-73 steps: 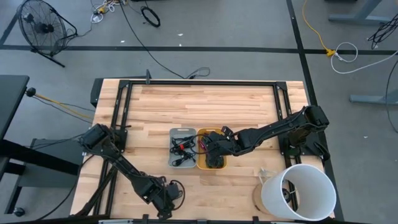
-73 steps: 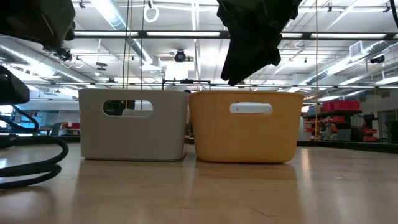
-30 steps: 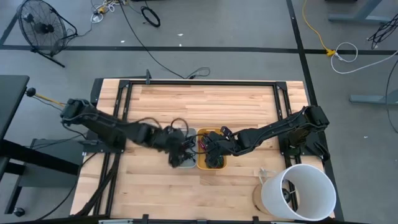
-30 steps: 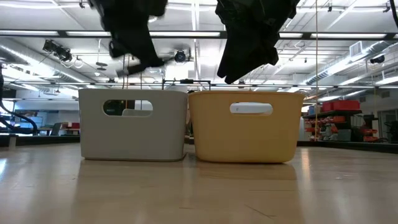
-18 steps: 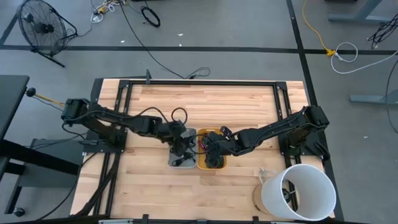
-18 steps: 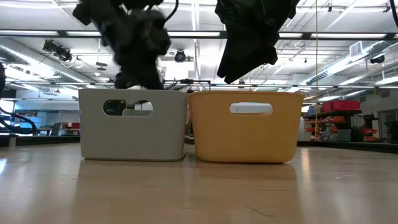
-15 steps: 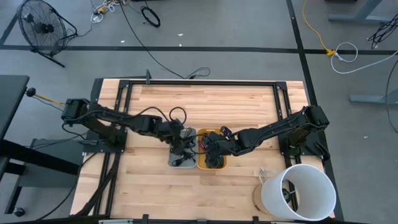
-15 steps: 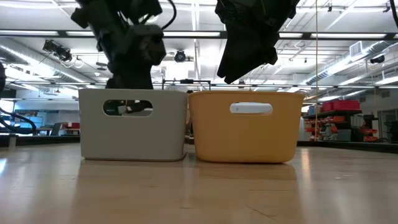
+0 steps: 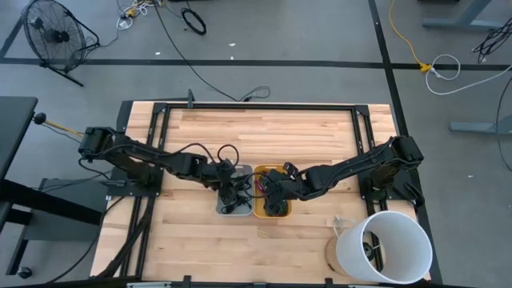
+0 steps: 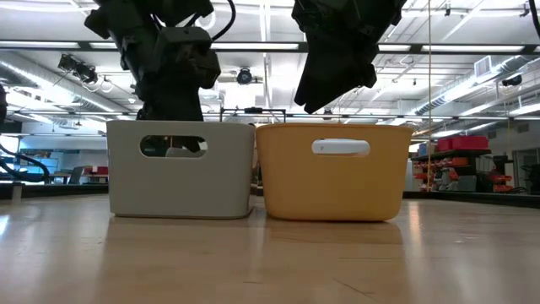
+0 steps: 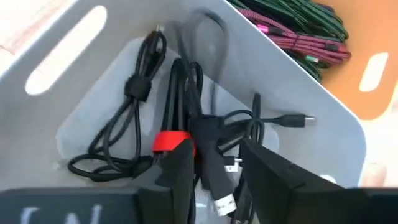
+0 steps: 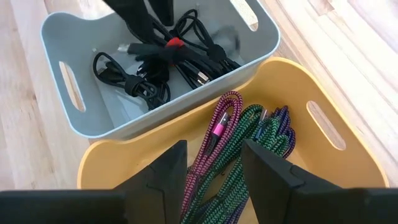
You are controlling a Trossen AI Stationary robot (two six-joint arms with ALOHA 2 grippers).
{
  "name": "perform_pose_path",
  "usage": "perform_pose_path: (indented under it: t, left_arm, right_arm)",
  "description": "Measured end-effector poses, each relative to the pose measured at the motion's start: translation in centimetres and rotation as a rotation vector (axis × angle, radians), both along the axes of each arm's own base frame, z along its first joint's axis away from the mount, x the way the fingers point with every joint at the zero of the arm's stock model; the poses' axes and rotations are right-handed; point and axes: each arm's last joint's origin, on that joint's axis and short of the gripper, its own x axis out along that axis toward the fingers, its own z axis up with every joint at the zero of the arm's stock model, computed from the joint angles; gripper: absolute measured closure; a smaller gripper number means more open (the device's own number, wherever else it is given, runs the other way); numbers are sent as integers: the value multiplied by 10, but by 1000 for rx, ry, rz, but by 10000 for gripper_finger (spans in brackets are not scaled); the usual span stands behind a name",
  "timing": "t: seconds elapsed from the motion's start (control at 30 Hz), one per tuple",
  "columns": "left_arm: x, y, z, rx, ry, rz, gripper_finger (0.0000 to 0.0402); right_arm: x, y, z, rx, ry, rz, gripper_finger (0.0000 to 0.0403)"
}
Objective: Pick & Place USB Port
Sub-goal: Return to Home Position
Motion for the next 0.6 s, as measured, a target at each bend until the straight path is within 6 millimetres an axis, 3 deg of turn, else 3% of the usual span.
perform_pose_path:
  t: [0.3, 0.6]
  left_arm:
    - [4, -1, 5, 64, -67, -125, 234]
    - [-5, 6, 40, 211, -192, -320, 233]
  right_arm:
    - [2, 0, 1, -2, -20, 10, 249]
    - [5, -5, 3, -7, -51, -34, 249]
